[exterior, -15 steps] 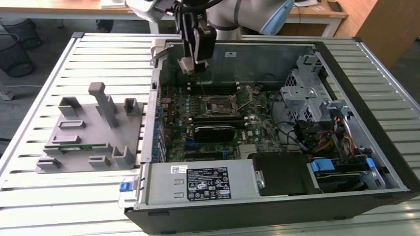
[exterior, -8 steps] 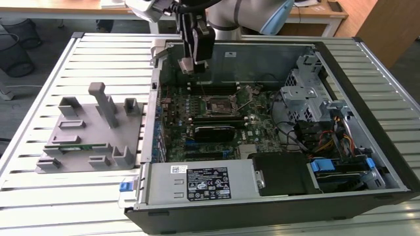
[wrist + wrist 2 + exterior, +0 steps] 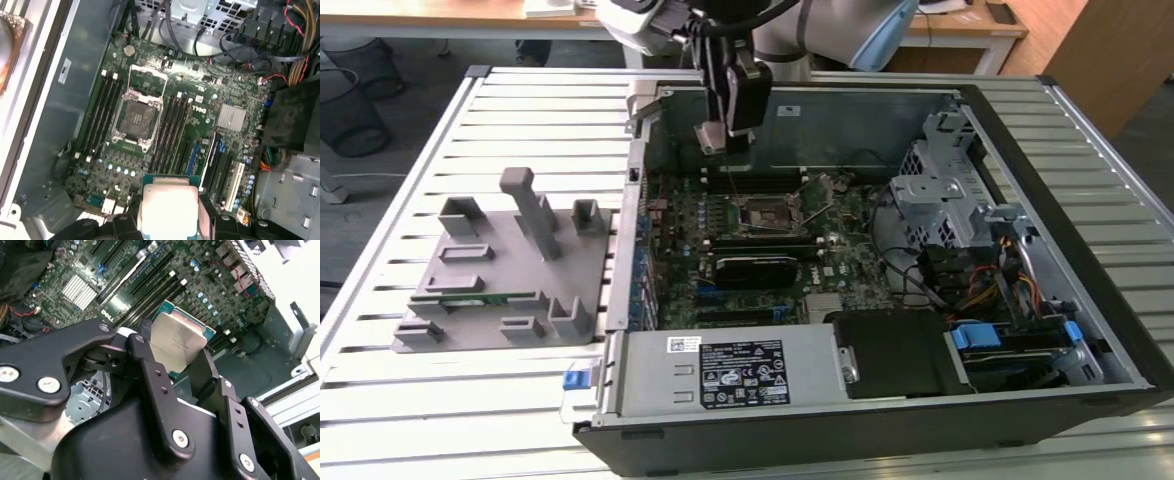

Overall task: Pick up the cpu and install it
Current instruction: 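Place the cpu into insertion slot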

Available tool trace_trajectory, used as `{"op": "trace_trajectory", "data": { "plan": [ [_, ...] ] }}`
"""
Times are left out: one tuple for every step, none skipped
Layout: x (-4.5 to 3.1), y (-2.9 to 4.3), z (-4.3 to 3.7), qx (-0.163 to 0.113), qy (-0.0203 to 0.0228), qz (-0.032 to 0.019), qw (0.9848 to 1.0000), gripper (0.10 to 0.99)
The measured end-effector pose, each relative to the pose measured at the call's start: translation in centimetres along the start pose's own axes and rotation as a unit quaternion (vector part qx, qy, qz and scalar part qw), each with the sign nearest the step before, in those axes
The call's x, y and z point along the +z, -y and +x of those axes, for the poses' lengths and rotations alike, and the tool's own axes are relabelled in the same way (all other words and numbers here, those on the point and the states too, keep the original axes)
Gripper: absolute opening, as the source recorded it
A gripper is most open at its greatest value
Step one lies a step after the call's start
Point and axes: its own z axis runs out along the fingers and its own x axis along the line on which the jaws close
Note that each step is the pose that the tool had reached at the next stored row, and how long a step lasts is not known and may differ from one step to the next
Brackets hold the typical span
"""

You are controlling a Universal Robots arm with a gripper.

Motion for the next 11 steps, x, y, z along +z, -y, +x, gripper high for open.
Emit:
{"op": "trace_trajectory", "data": {
  "plan": [
    [0.04,-0.01,0.0,0.005,0.0002,0.0001,1.0,0.537],
    [0.08,-0.01,0.01,0.011,0.0005,0.0003,0.9999,0.537],
    [0.13,-0.02,0.01,0.016,0.0008,0.0005,0.9999,0.537],
    [0.19,-0.02,0.0,0.022,0.001,0.0006,0.9998,0.537],
    [0.26,-0.02,0.0,0.028,0.0013,0.0008,0.9996,0.537],
    [0.33,-0.03,0.0,0.033,0.0015,0.0009,0.9995,0.537],
    [0.4,-0.06,0.0,0.038,0.0016,0.001,0.9993,0.537],
    [0.48,-0.12,0.0,0.04,0.0018,0.0011,0.9992,0.537],
    [0.59,-0.27,0.03,0.041,0.0018,0.0011,0.9992,0.537],
    [0.74,-0.59,0.07,0.041,0.0018,0.0011,0.9992,0.537],
    [0.89,-0.96,0.12,0.041,0.0018,0.0012,0.9992,0.537]
  ]
}}
